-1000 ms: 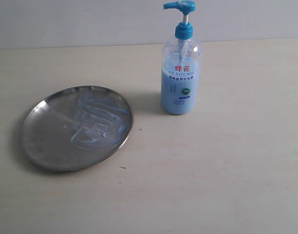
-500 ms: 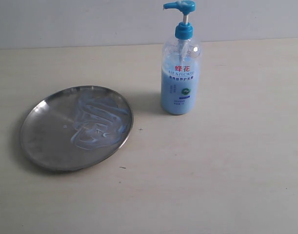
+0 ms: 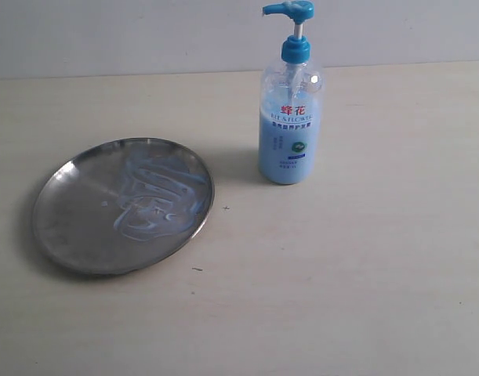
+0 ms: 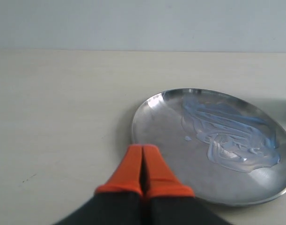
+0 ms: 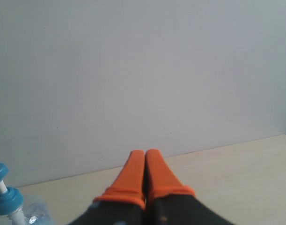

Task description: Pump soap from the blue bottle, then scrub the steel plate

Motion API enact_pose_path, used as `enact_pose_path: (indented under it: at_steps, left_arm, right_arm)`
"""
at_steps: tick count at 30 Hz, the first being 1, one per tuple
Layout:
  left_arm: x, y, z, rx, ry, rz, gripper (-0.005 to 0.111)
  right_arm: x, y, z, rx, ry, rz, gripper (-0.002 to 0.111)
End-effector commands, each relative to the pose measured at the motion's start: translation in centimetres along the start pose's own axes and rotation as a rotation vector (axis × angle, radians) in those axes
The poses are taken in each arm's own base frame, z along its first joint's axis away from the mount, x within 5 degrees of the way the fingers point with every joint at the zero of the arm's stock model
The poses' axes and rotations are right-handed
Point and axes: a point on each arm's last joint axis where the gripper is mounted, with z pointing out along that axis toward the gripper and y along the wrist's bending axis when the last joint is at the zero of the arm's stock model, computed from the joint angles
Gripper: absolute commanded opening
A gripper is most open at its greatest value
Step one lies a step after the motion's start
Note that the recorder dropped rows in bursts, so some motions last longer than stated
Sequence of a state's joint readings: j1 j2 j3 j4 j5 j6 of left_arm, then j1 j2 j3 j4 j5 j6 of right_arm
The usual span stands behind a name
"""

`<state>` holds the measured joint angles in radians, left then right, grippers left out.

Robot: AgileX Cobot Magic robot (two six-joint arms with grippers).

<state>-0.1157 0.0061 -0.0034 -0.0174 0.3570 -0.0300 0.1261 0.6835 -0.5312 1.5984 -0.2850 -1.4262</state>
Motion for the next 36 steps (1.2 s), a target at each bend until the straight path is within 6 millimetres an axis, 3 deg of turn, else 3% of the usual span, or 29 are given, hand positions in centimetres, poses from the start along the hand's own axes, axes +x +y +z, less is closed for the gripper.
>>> enact_pose_path:
  at_steps: [1,25,27,30,33,36]
  left_arm:
    - [0.0,0.0,0.0,-0.002,-0.007,0.009,0.0]
    - [0.0,0.0,0.0,-0.002,-0.007,0.009,0.0]
    - [0.0,0.0,0.0,-0.002,-0.007,0.009,0.0]
    - [0.0,0.0,0.0,-0.002,-0.007,0.009,0.0]
    - [0.0,0.0,0.0,-0.002,-0.007,0.009,0.0]
    - [0.0,0.0,0.0,-0.002,-0.007,0.009,0.0]
  right_arm:
    - [0.0,-0.1,-0.1,0.003,-0.004,-0.002,0.0]
    - [-0.1,-0.1,-0.3,0.001,-0.01,0.0,0.0]
    - [-0.6,-0.3,-1.2,-0.006,-0.05,0.011,0.0]
    - [-1.9,-1.3,-4.7,-0.015,-0.181,0.095,0.0]
    - [-2.1,-1.4,-7.1,-0.073,-0.271,0.062,0.0]
    - [-2.2,-1.2,-7.5,-0.106,-0.286,0.061,0.0]
